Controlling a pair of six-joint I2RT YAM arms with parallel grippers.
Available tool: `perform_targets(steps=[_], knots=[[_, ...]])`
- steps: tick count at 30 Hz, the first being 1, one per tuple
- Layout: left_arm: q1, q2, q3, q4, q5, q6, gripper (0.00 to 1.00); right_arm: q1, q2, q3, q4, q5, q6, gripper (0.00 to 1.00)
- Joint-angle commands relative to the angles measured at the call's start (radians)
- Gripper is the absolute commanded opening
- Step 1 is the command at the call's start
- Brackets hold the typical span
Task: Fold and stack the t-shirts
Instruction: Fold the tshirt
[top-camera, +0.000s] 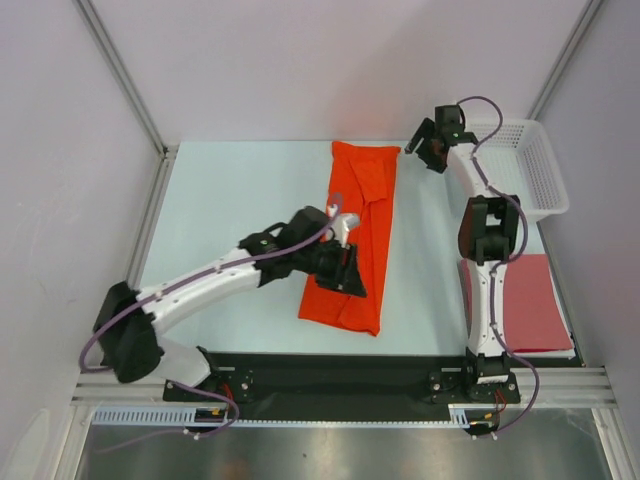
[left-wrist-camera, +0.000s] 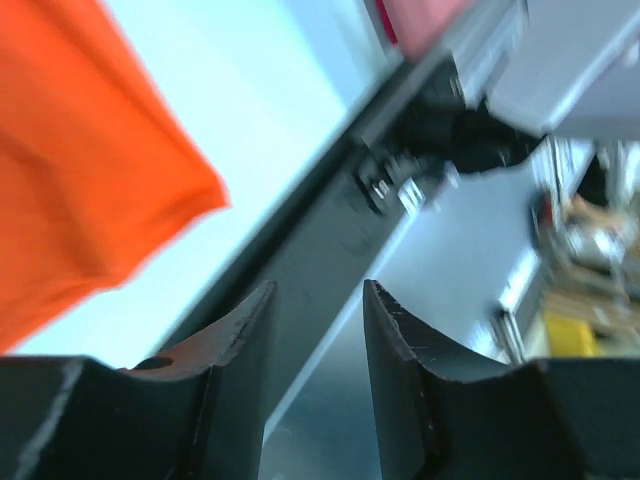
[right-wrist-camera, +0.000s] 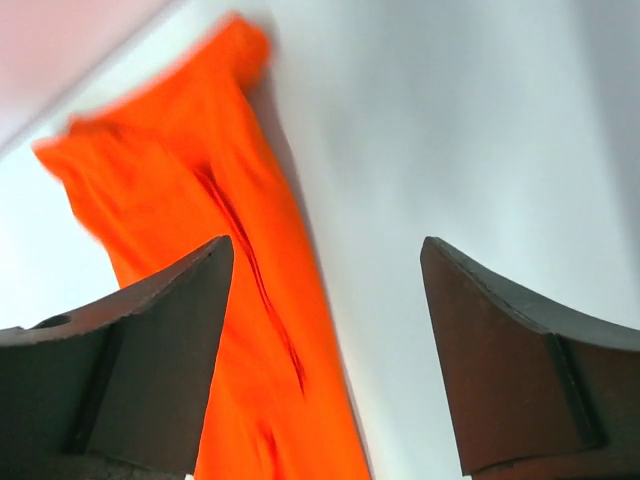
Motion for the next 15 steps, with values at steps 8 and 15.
perform_targets(steps=[8,15], knots=[[0.352,-0.175,-0.281,-0.077,-0.266,0.172,0.45,0.101,-0.805,-0.808,-0.149,-0.151,-0.063,0.80],[0.447,-0.074,-0.315,-0.027,-0.208,0.215,0.45,0.203,-1.167,-1.431,0.029,-0.431,0.035,0.73]])
